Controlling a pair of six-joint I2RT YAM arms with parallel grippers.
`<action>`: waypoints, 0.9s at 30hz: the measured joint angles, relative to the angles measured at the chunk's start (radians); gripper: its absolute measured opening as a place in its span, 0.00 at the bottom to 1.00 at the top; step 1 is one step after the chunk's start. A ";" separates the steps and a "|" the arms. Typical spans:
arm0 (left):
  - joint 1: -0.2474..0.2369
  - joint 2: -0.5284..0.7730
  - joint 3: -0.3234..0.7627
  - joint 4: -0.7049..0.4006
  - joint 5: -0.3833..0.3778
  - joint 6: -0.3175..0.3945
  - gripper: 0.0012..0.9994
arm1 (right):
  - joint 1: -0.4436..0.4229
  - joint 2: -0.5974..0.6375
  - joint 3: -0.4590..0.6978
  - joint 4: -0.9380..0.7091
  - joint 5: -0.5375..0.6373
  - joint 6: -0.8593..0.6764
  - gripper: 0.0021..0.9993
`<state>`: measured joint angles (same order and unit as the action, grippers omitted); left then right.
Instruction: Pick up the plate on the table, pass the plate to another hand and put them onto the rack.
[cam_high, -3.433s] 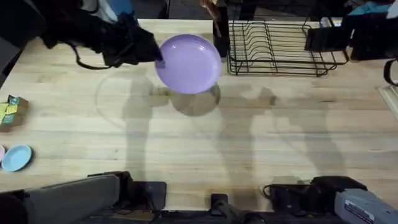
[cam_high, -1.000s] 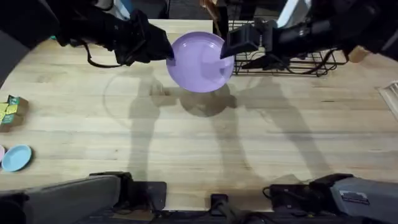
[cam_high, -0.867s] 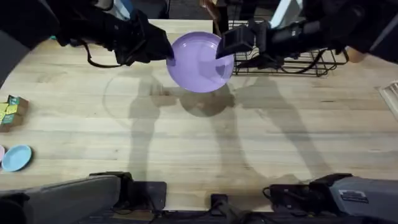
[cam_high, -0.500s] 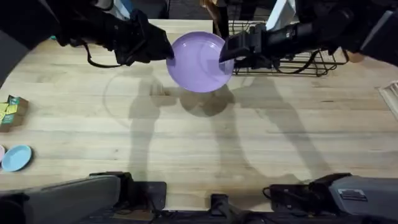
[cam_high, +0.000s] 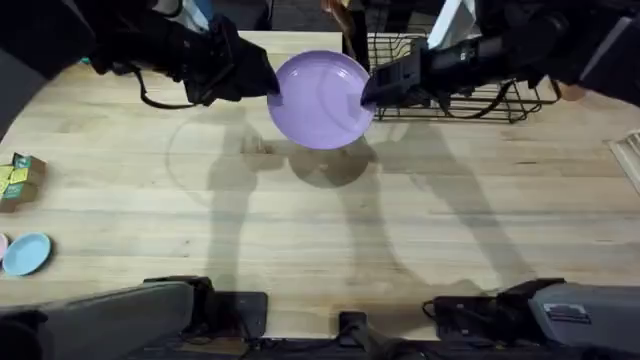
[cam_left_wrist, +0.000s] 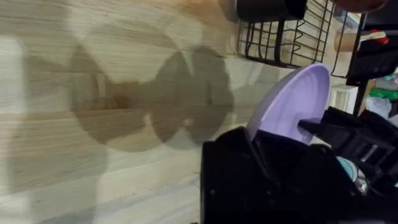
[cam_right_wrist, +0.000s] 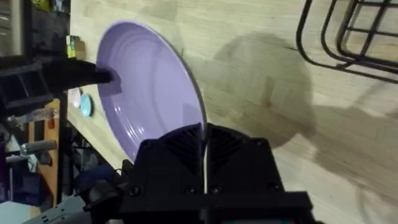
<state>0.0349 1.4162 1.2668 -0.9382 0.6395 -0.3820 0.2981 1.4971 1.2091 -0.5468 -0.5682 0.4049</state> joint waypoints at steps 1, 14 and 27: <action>0.000 0.000 0.000 0.000 0.000 0.001 0.06 | 0.000 0.000 0.000 0.000 0.000 0.000 0.03; 0.000 0.000 0.000 0.000 0.015 -0.011 0.99 | 0.000 0.000 0.000 0.000 0.003 -0.001 0.03; 0.000 0.000 0.000 -0.013 0.016 -0.011 0.99 | -0.026 0.000 0.000 0.069 0.003 -0.001 0.03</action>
<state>0.0349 1.4162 1.2671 -0.9508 0.6554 -0.3927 0.2724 1.4971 1.2091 -0.4773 -0.5648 0.4040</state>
